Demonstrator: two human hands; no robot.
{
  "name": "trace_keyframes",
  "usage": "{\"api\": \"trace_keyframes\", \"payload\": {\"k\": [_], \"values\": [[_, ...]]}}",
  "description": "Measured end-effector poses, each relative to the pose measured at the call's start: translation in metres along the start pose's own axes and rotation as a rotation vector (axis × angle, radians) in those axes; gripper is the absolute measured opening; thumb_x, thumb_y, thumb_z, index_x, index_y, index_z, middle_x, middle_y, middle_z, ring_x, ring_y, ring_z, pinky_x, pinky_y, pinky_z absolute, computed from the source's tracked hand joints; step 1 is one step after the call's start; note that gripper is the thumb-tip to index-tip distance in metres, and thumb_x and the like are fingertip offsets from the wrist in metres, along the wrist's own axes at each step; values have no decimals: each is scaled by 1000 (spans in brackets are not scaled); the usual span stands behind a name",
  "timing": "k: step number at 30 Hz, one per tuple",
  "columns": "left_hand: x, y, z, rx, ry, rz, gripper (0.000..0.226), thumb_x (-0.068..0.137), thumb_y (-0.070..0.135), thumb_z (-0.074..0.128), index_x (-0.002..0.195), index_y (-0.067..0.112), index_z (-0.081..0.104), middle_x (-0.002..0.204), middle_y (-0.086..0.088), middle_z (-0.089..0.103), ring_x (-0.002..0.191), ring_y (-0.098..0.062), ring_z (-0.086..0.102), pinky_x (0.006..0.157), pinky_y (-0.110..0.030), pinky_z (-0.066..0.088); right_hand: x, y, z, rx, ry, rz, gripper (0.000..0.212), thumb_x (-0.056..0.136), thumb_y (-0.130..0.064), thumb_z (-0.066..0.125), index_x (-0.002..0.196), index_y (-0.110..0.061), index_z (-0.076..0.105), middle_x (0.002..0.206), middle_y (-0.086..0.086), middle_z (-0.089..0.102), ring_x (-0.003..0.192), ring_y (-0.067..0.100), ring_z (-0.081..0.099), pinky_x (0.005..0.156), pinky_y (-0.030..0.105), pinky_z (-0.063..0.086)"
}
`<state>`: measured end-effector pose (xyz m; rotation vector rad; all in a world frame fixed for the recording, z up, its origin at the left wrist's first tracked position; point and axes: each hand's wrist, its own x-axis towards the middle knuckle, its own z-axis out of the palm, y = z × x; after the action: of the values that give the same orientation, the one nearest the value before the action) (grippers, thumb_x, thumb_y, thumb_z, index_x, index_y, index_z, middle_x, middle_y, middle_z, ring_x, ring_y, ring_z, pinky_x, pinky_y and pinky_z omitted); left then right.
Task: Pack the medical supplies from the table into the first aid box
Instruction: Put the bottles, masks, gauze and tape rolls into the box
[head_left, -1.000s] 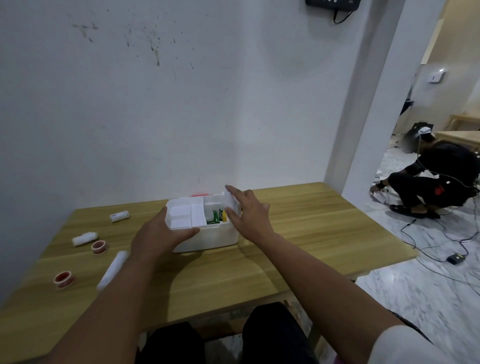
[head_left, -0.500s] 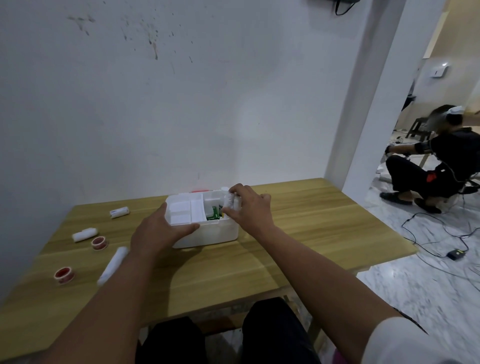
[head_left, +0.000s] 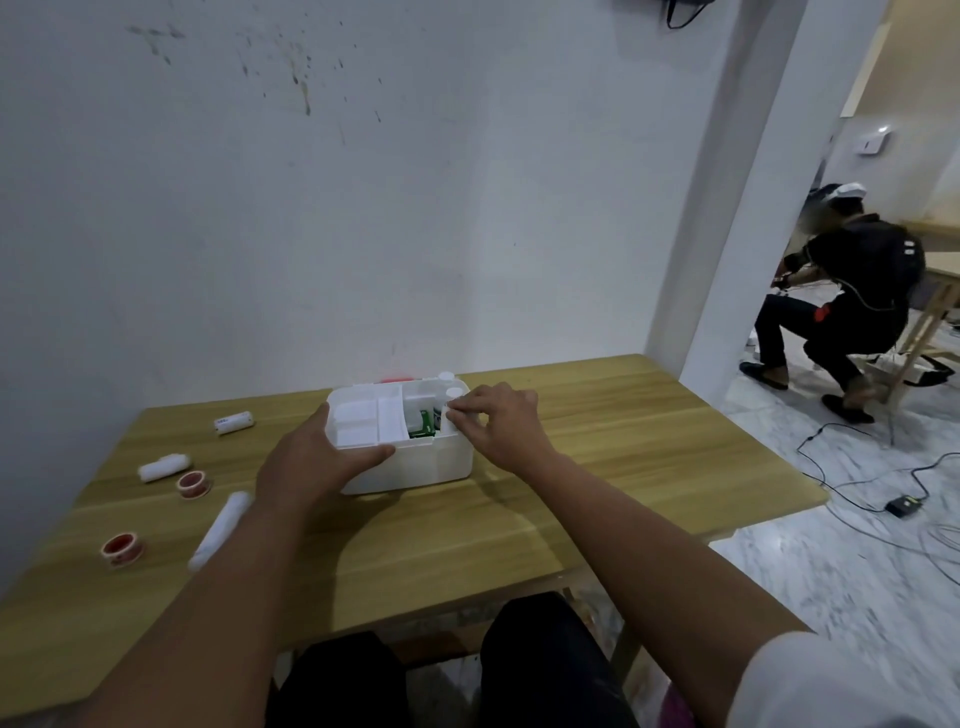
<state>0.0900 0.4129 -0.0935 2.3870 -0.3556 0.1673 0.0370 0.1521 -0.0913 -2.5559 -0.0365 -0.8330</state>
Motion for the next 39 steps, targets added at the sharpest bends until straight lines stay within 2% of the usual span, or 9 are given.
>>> {"api": "trace_keyframes", "payload": {"k": [8, 13, 19, 23, 24, 26, 30, 34, 39], "values": [[0, 1, -1, 7, -2, 3, 104, 63, 81, 76, 150, 36, 42, 144, 1, 60, 125, -28, 57, 80, -38, 49, 0, -1, 0, 85, -21, 54, 27, 95, -50, 65, 114, -38, 79, 112, -16, 76, 108, 11, 60, 96, 46, 33], [-1, 4, -3, -17, -11, 10, 100, 65, 77, 78, 150, 37, 42, 144, 3, 60, 125, -26, 57, 81, -37, 48, 14, -4, -11, 387, 89, 182, 46, 86, -55, 76, 123, -27, 75, 103, -11, 74, 97, 7, 67, 94, 44, 56], [-5, 10, -11, -65, -38, 18, 95, 62, 76, 78, 145, 43, 45, 138, 10, 62, 115, -16, 57, 80, -35, 47, 29, -1, -20, 437, -323, 378, 117, 69, -61, 88, 164, -24, 30, 161, 2, 43, 142, 24, 47, 110, 39, 46], [-14, 7, -25, 8, -77, 8, 104, 66, 86, 66, 155, 40, 38, 155, 6, 49, 130, -23, 56, 100, -45, 50, 29, 3, -9, 489, -425, 372, 122, 70, -46, 94, 166, -22, 22, 159, -7, 45, 127, 5, 49, 104, 28, 43], [-13, 1, -29, 58, -61, -6, 96, 74, 82, 62, 156, 38, 37, 160, 3, 43, 134, -25, 53, 104, -47, 47, 28, 5, -6, 500, -438, 355, 112, 71, -41, 95, 163, -27, 31, 150, -16, 52, 119, -2, 53, 104, 27, 44], [-5, -13, -40, 13, 82, -78, 71, 91, 71, 51, 151, 33, 48, 151, 3, 54, 126, -20, 58, 98, -44, 46, 26, 5, -3, 497, -461, 317, 91, 70, -39, 96, 146, -44, 46, 131, -28, 60, 111, -10, 59, 108, 33, 49], [21, -56, -65, 157, 307, -170, 37, 98, 37, 57, 128, 19, 69, 126, -5, 70, 112, -30, 64, 88, -42, 50, 26, 9, 5, 484, -438, 307, 130, 53, -61, 97, 162, -34, 30, 149, -16, 53, 135, 11, 53, 114, 39, 46], [36, -98, -96, 510, 151, -384, 42, 94, 28, 64, 136, 22, 63, 138, -8, 60, 126, -35, 51, 96, -44, 46, 26, 18, 12, 485, -446, 305, 133, 49, -69, 96, 161, -40, 30, 149, -17, 56, 134, 12, 56, 111, 45, 50], [56, -151, -116, 432, 4, -430, 57, 87, 55, 73, 135, 23, 66, 136, -5, 64, 124, -28, 60, 95, -41, 50, 23, 19, 15, 525, -435, 301, 138, 47, -68, 93, 164, -36, 26, 148, -18, 54, 131, 10, 56, 105, 33, 49]]}}
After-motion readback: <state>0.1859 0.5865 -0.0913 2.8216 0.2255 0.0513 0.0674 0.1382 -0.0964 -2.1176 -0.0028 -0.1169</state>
